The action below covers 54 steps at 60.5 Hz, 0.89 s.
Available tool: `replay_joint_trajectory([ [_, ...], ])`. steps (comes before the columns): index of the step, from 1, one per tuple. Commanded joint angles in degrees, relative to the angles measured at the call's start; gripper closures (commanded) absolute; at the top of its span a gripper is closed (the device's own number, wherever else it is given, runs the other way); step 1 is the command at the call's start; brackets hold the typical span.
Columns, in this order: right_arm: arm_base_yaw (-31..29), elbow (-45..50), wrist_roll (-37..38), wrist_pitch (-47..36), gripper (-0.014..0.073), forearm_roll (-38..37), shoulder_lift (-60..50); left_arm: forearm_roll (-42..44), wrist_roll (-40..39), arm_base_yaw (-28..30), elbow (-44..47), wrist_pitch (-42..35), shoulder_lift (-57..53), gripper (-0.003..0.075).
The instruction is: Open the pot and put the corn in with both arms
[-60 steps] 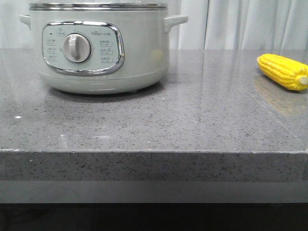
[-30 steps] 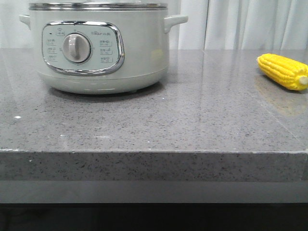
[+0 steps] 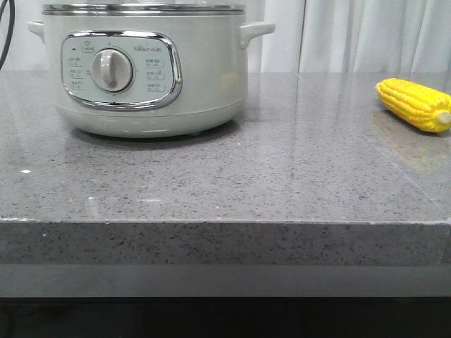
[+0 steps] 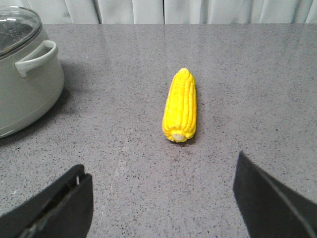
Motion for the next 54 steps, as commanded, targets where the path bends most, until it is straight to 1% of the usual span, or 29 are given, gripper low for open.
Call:
replay_joint_trajectory([
  [1, 0.03, -2.07, -0.09, -5.09, -0.0001, -0.58, 0.66, -0.66, -0.29, 0.22, -2.24, -2.96, -2.1, 0.0227],
  [5, 0.03, -2.07, -0.09, -5.09, -0.0001, -0.58, 0.66, -0.66, -0.29, 0.22, -2.24, -2.42, -1.98, 0.0233],
  [7, 0.03, -2.07, -0.09, -5.09, -0.0001, -0.58, 0.66, -0.66, -0.29, 0.22, -2.24, -2.25, -1.98, 0.0249],
  [16, 0.03, -2.07, -0.09, -5.09, -0.0001, -0.58, 0.66, -0.74, -0.29, 0.22, -2.24, -2.1, -1.84, 0.038],
  [23, 0.03, -2.07, -0.09, -5.09, -0.0001, -0.58, 0.66, -0.74, -0.29, 0.22, -2.24, -2.1, -1.84, 0.0455],
  [28, 0.03, -2.07, -0.09, -5.19, -0.0001, -0.58, 0.66, -0.74, -0.29, 0.22, -2.36, -2.2, -1.84, 0.0489],
  [36, 0.03, -2.07, -0.09, -5.31, -0.0001, -0.58, 0.66, -0.74, -0.29, 0.22, -4.74, -1.75, -1.84, 0.0511],
  [50, 0.03, -2.07, -0.09, -6.12, -0.0001, -0.58, 0.66, -0.74, -0.29, 0.22, -13.96, 1.27, -3.74, 0.0513],
  [54, 0.03, -2.07, -0.09, -6.2, -0.0001, -0.58, 0.66, -0.74, -0.29, 0.22, -16.42, 3.45, -4.89, 0.0513],
])
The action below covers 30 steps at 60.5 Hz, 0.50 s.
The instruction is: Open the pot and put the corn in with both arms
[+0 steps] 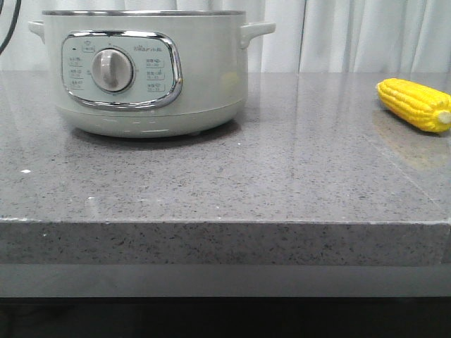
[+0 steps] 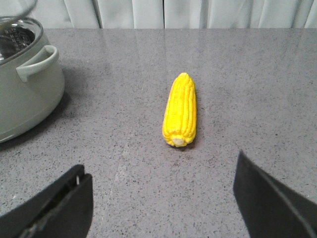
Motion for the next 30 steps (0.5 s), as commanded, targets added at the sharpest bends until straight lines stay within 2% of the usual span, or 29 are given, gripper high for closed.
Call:
replay_joint_trajectory([
  [1, 0.03, -2.07, -0.09, -5.13, -0.0001, -0.58, 0.66, -0.87, -0.29, -0.1, -6.06, -5.12, -5.91, 0.0513],
  [10, 0.03, -2.07, -0.09, -4.94, -0.0001, -0.58, 0.66, -0.72, -0.19, -0.1, -8.56, 1.7, -9.29, 0.0513],
  [19, 0.03, -2.07, -0.09, -4.43, -0.0001, -0.58, 0.71, 3.41, -0.19, -0.1, -8.74, 8.15, -14.14, 0.0513],
  [30, 0.03, -5.52, -0.09, 0.82, -0.0001, -0.7, 4.29, 5.14, -0.19, -0.1, -3.82, 10.65, -21.67, 0.0513],
])
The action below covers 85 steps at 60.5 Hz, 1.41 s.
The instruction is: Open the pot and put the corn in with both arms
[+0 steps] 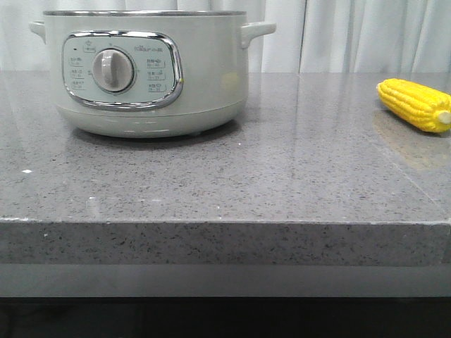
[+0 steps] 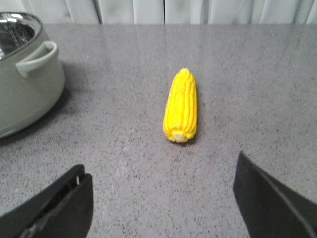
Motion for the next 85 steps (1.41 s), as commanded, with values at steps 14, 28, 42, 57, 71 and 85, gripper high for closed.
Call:
replay_joint_trajectory([
  [14, 0.03, -10.18, -0.09, 4.67, -0.0001, -1.24, 12.17, 0.25, -0.19, -0.1, 15.71, -8.81, -17.15, 0.0513],
  [28, 0.03, -17.57, -0.09, 8.89, -0.0001, -1.75, 24.02, 0.25, -0.19, -0.1, 32.88, -12.39, -29.71, 0.0513],
  [42, 0.03, -27.12, -0.09, 13.47, -0.0001, -5.21, 37.41, 0.25, -0.19, -0.1, 44.0, -13.42, -40.83, 0.0513],
  [57, 0.03, -35.38, -0.09, 15.87, -0.0001, -7.03, 48.74, 0.25, -0.19, -0.1, 47.79, -12.96, -46.44, 0.0513],
  [71, -0.07, -43.31, -0.09, 17.38, -0.0001, -7.04, 58.12, 0.25, -0.19, -0.1, 47.93, -12.74, -46.76, 0.0513],
  [85, -0.08, -50.1, -0.09, 18.74, -0.0001, -7.04, 66.46, 0.25, -0.19, -0.1, 48.08, -12.84, -46.76, 0.0513],
])
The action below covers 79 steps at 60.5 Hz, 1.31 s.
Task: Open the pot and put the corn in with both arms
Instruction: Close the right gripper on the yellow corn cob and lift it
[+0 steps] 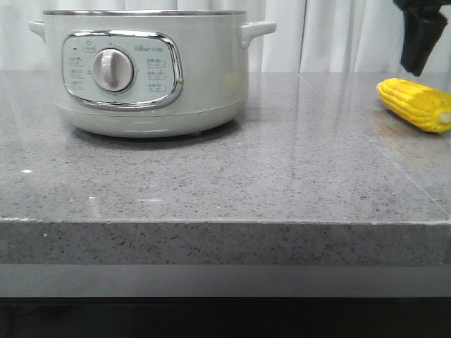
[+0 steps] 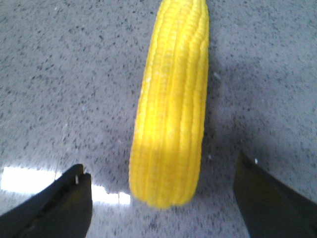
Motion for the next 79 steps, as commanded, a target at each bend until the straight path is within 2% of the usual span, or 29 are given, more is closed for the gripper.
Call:
replay_joint_trajectory([
  [1, -0.08, -3.88, -0.09, -1.24, -0.0001, -0.89, 0.54, -0.12, -0.19, -0.19, -1.94, -8.61, -0.3, 0.0513],
  [32, -0.08, -7.15, -0.16, -1.11, 0.0004, -0.89, 9.63, -0.12, -0.19, -0.19, -1.94, -8.68, -0.19, 0.0513],
  [36, -0.08, -7.15, -0.16, -0.85, 0.0041, -0.89, 9.8, -0.12, -0.19, -0.19, -1.94, -8.68, -0.19, 0.0513],
  [43, -0.08, -7.15, -0.2, -0.57, 0.019, -0.89, 9.8, -0.12, -0.19, -0.19, -1.94, -8.68, -0.19, 0.0513],
  [48, -0.08, -7.15, -0.2, 0.09, 0.0265, -0.89, 9.74, -0.12, -0.19, -0.19, -1.94, -8.68, -0.19, 0.0513],
  [63, -0.01, -7.15, -0.2, 1.97, 0.0274, -0.36, 7.19, -0.12, -0.19, -0.19, -1.94, -8.68, -0.19, 0.0513],
  [79, 0.09, -7.15, -0.2, 3.57, 0.0274, 6.95, -0.93, -0.12, -0.19, -0.19, -1.94, -8.68, -0.19, 0.0513],
])
